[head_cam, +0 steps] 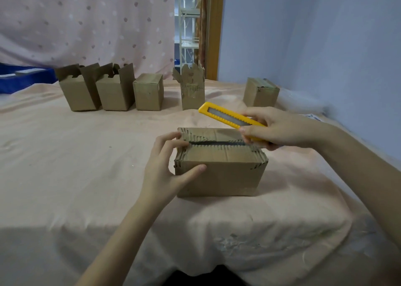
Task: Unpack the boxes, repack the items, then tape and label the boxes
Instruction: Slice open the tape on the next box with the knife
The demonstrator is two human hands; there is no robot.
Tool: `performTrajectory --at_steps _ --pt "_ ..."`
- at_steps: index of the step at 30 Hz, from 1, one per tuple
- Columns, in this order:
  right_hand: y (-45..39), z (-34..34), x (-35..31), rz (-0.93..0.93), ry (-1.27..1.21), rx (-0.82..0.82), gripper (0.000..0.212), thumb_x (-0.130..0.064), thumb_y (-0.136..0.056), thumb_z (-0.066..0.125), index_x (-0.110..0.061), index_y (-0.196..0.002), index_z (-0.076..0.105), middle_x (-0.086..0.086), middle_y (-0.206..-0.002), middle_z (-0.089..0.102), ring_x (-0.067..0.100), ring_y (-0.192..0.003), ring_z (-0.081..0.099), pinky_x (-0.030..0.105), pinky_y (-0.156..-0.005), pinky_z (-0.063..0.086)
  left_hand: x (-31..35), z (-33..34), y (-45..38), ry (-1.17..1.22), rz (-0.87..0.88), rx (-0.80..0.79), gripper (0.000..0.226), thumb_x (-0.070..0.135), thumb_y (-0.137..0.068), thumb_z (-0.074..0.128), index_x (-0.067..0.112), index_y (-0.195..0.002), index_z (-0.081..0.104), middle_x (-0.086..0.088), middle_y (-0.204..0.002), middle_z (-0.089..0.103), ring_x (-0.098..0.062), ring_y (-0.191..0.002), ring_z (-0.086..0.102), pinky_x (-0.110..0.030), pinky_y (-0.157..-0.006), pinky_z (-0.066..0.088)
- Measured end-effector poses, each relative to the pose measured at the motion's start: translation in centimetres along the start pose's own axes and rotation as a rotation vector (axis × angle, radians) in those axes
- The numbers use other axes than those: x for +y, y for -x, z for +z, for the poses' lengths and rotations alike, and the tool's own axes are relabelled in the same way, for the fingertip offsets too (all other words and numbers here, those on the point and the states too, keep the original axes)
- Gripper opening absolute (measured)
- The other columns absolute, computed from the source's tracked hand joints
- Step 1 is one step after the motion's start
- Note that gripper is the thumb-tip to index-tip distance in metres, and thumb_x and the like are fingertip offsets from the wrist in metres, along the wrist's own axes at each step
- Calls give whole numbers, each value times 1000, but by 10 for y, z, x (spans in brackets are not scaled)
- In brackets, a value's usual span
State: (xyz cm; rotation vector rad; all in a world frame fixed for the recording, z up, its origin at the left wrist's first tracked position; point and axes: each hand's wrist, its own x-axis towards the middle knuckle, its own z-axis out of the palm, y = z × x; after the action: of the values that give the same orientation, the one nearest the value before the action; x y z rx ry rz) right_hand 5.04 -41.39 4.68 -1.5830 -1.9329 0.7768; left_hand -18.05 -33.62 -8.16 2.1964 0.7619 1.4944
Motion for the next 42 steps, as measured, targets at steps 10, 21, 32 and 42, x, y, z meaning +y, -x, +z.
performTrajectory --at_steps 10,21,32,42 --pt "5 3 15 -128 122 -73 15 -12 -97 48 -6 -86 56 -5 -66 60 6 -53 50 18 -53 40 -5 2 15 265 -73 33 36 47 -73 74 25 -101 66 -5 -134 47 -14 -133 42 -34 -107 40" --pt "-3 6 19 -310 664 104 22 -55 -87 47 -39 -73 45 -11 -60 52 6 -66 51 18 -54 34 -2 11 23 393 -58 140 37 48 -74 76 34 -108 67 11 -130 57 -23 -130 48 -53 -100 44" --pt "-10 12 11 -407 919 257 46 -60 -86 36 -23 -77 61 -14 -49 35 -3 -44 34 20 -45 20 -4 8 24 369 -83 107 36 50 -75 74 30 -104 66 -3 -135 55 -19 -131 47 -52 -102 43" --pt "-13 15 -5 -566 1082 289 32 -40 -83 55 -22 -60 42 -17 -49 6 -5 -40 6 13 -42 6 -7 8 23 345 -103 113 34 51 -75 73 29 -100 67 1 -134 56 -17 -130 48 -52 -101 44"
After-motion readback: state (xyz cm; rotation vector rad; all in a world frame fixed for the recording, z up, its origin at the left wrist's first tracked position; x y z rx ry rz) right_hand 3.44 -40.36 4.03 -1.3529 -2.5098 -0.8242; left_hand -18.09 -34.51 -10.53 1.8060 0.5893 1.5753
